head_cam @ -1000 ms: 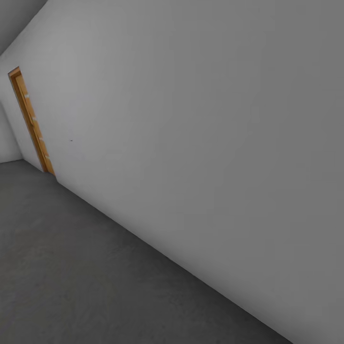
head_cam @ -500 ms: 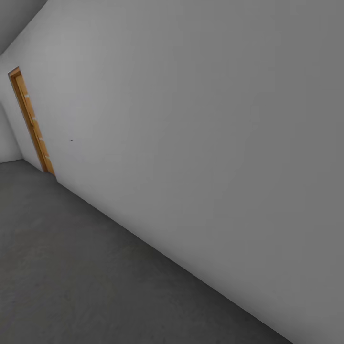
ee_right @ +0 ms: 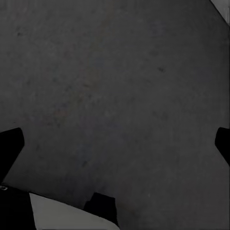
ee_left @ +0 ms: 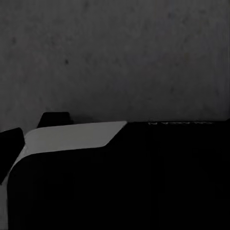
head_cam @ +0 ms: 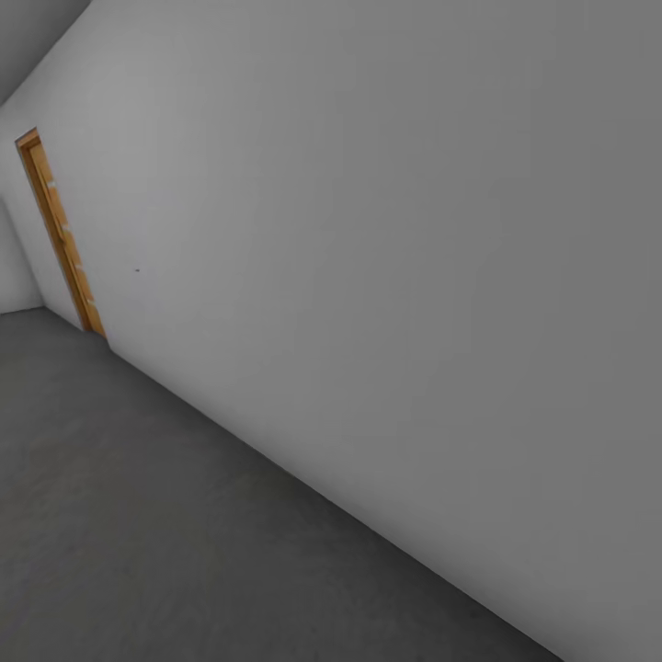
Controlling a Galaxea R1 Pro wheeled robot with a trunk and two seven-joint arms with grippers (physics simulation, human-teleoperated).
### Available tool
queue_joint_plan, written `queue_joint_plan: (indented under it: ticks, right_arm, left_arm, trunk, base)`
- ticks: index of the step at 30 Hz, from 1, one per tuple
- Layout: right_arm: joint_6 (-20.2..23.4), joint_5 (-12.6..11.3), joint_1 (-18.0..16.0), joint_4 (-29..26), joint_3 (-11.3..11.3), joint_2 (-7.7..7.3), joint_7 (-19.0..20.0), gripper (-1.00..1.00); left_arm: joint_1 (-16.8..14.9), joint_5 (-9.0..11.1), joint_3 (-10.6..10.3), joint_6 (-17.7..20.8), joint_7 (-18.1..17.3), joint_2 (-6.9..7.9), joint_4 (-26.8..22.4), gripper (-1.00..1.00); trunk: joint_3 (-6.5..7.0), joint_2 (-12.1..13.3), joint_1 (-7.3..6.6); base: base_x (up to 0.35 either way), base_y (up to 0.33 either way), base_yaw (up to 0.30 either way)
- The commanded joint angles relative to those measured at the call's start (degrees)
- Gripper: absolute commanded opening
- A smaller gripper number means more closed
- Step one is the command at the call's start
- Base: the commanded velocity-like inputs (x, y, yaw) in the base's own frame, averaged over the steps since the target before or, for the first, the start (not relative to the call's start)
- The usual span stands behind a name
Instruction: Move the two storage containers from the living room to the garage. In the garage, place one container on the floor and stack the other container on top of it (either order is fine).
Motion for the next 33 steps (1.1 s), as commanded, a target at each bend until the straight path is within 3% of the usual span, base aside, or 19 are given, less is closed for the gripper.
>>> queue_joint_plan:
  ticks: [1,4,9,12,15,33]
  right_arm:
    - [0.5,0.4,-0.3,-0.8,-0.1,0.01,0.1,1.00]
    - [1.2,0.7,-0.7,-1.7,0.0,-0.02,0.1,1.00]
    - [0.8,0.7,-0.8,-2.0,0.0,-0.14,0.1,1.00]
    - [-0.6,0.7,-0.9,-1.9,-0.1,-0.16,0.0,1.00]
    - [-1.5,0.5,-0.9,-1.9,-0.2,-0.17,-0.3,1.00]
    - [-1.8,0.1,-0.9,-1.8,-0.3,-0.17,-0.5,1.00]
  left_arm:
    - [0.1,0.0,0.0,1.3,0.0,0.05,-1.4,1.00]
    - [0.1,0.1,0.1,1.6,0.0,0.07,-2.8,1.00]
    - [0.1,0.1,1.0,-2.7,0.1,0.18,-3.3,1.00]
    - [0.1,0.1,4.6,-4.5,-0.1,1.43,-3.3,1.00]
    - [0.1,0.3,6.6,-4.8,-0.4,2.70,-3.2,1.00]
    - [0.1,-0.4,7.3,-4.9,-0.3,3.59,-3.3,1.00]
  trunk:
    - [-0.06,0.0,0.00]
    - [-0.06,0.0,0.00]
    - [-0.06,0.0,0.00]
    - [-0.06,0.0,0.00]
    - [-0.05,0.0,0.00]
    - [0.28,0.0,0.00]
  base:
    - [0.089,0.000,0.000]
    - [0.208,0.000,0.000]
    - [0.299,0.000,0.000]
    - [0.323,0.042,0.000]
    - [0.231,0.071,0.028]
    - [0.019,0.006,0.263]
